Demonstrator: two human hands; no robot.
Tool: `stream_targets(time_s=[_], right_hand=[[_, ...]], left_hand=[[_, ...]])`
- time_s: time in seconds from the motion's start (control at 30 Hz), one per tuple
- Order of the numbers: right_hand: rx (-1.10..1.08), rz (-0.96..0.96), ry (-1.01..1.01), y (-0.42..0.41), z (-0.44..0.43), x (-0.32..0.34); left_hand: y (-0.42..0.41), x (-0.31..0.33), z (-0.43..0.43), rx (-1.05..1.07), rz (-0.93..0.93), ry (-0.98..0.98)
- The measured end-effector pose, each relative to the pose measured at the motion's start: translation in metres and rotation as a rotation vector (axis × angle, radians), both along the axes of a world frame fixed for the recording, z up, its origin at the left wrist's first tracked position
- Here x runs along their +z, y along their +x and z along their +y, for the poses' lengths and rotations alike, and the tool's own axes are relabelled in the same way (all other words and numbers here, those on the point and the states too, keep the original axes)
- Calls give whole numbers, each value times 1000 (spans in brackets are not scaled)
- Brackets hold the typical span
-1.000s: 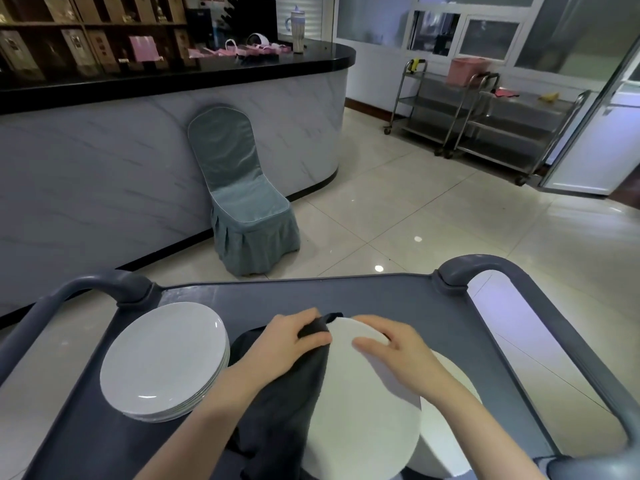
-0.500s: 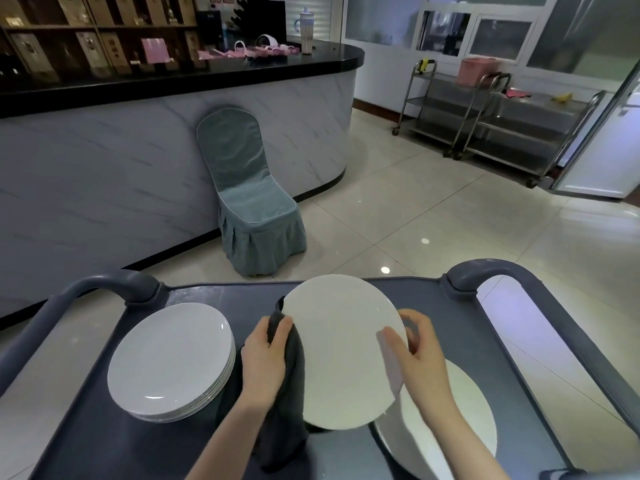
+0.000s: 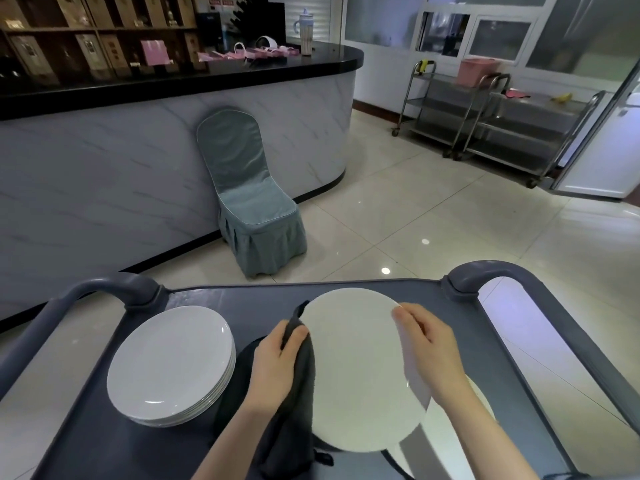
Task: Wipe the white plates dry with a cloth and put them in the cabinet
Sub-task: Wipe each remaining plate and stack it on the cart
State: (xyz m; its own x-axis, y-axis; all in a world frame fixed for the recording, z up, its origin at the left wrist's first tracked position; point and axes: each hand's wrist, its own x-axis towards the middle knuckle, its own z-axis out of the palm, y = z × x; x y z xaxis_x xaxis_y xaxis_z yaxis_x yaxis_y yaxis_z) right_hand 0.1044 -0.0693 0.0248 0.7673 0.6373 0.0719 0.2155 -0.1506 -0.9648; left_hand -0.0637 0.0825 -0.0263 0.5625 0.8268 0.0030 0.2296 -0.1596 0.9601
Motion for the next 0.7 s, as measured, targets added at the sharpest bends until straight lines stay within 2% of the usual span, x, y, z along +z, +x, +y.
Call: stream_targets(time_s=[0.1, 0.27, 0.43, 0.5, 0.63, 0.7], right_hand=[[32, 5, -14, -4, -2, -6], [177, -85, -88, -5, 2, -1], [388, -289, -229, -16, 11, -4], [363, -270, -192, -14, 10, -1], [118, -40, -2, -8, 2, 6], [47, 12, 31, -9, 2, 6]], left_hand=[[0, 3, 7, -20, 35, 54], [5, 23, 23, -220, 87, 182], [12, 35, 17, -478, 81, 291], [9, 30, 14, -403, 55, 254], [-4, 7, -1, -18, -54, 53], [-6, 1, -5, 80, -36, -28]])
